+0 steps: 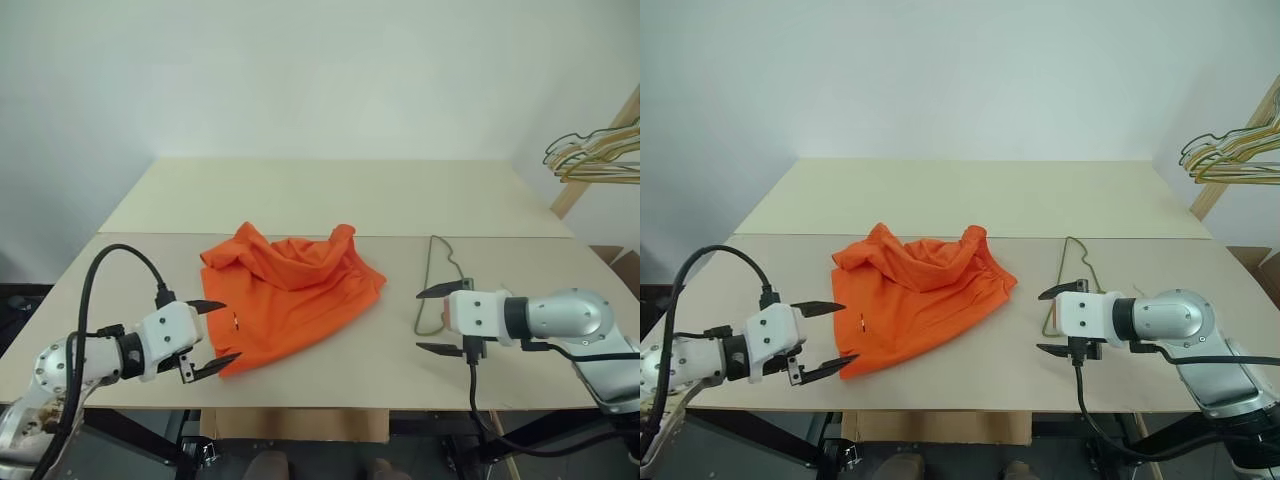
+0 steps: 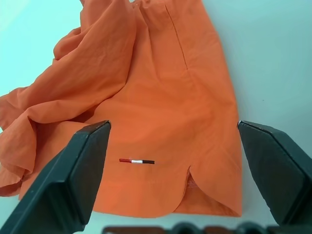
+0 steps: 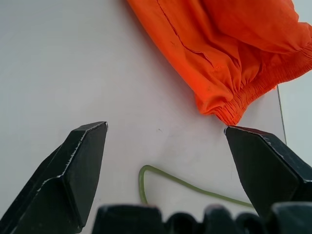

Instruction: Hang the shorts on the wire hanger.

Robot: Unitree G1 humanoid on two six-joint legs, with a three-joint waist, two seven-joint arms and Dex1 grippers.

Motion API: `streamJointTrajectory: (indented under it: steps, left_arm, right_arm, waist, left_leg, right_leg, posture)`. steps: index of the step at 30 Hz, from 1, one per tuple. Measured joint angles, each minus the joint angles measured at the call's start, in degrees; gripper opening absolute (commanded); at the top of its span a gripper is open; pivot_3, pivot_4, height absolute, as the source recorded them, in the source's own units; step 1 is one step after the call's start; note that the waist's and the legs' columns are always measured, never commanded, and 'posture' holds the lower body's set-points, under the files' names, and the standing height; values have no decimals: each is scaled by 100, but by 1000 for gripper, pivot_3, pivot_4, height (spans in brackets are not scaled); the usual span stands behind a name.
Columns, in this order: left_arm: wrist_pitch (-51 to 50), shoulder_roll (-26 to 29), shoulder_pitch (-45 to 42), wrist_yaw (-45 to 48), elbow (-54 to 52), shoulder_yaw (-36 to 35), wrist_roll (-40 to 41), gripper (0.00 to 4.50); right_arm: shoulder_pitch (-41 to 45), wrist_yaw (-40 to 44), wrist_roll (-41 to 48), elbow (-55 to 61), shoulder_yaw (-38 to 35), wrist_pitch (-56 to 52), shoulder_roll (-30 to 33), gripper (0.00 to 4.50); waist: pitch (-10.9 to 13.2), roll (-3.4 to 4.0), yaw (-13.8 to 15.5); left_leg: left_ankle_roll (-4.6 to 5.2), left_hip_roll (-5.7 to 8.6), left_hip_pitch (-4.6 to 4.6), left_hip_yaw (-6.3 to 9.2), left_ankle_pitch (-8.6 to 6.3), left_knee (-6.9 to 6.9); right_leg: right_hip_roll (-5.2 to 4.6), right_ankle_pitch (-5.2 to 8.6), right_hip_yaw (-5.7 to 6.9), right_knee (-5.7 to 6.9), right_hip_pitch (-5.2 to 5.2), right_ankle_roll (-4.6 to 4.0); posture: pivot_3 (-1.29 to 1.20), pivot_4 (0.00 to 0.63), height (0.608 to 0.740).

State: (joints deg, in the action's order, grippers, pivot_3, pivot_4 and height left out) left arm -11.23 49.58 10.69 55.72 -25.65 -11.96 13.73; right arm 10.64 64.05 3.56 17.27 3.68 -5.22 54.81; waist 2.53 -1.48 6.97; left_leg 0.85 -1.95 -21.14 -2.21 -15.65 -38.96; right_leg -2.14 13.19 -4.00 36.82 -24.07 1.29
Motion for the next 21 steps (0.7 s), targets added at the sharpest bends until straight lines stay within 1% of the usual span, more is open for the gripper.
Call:
streamJointTrajectory:
  steps: [14,21]
  left_arm:
    - [-7,41,152,-93,-91,-28,-64,4500]
    - [-9,113,156,-93,-90,-21,-252,4500]
  right_arm:
    - [44,2,-9,-222,23,271,-2,4469]
    - [508,96,-53,-666,216,694,-53,4469]
  waist:
    - [0,0,3]
    - [0,1,-9]
  left_leg:
    - [0,0,0,0,0,0]
    - [0,-1,4,-1,0,0]
  right_leg:
    - [0,0,0,0,0,0]
    - [0,0,0,1,1,-1]
  posture:
    - [233,0,740]
    - [203,0,740]
